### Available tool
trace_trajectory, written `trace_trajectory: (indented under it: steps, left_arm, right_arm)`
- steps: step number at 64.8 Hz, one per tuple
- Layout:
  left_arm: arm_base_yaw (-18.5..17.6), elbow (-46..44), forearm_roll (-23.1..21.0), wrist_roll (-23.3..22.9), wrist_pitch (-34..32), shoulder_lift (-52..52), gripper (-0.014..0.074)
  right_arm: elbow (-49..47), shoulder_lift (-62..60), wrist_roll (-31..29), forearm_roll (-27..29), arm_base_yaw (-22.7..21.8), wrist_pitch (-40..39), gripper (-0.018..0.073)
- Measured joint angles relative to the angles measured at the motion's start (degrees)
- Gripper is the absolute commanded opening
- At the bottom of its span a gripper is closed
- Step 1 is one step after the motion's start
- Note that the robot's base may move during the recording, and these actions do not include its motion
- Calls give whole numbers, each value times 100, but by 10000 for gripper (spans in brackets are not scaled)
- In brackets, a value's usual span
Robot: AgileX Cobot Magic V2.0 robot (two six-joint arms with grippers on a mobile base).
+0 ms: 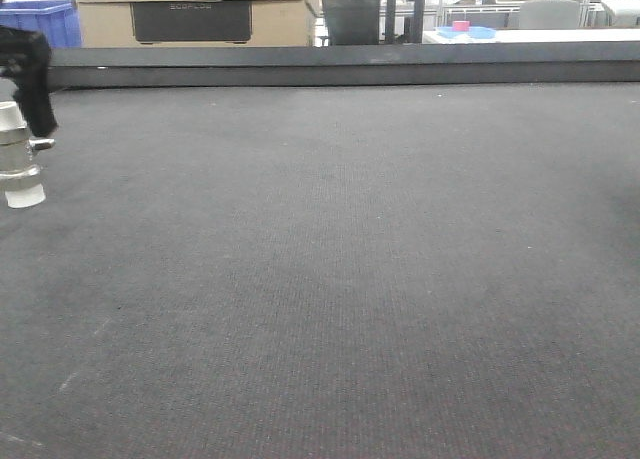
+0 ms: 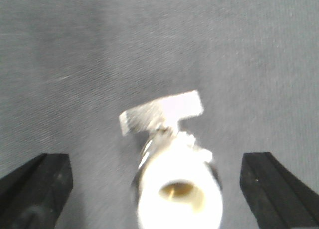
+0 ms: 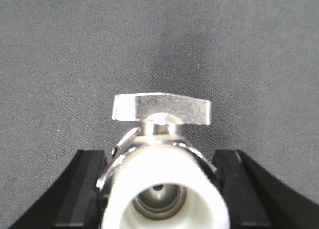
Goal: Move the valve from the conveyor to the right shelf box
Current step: 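Close the left gripper on the other brass valve and lift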
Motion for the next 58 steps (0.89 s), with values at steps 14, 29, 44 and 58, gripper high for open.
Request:
trace_trajectory:
  steps: [14, 29, 44, 58]
  left_arm:
    - [-13, -26, -84, 0, -83, 195, 579]
    - [-13, -26, -84, 0, -72, 204, 307]
    - [-13, -26, -105, 19, -20, 204, -111]
    - [-13, -35, -105, -10, 414, 136, -111]
  right_arm:
    - [0, 0, 0, 0, 0, 0, -159]
    - [0, 0, 0, 0, 0, 59, -159]
    - [0, 0, 10, 4, 0, 69, -159]
    - [0, -12, 10, 4, 0, 80, -159]
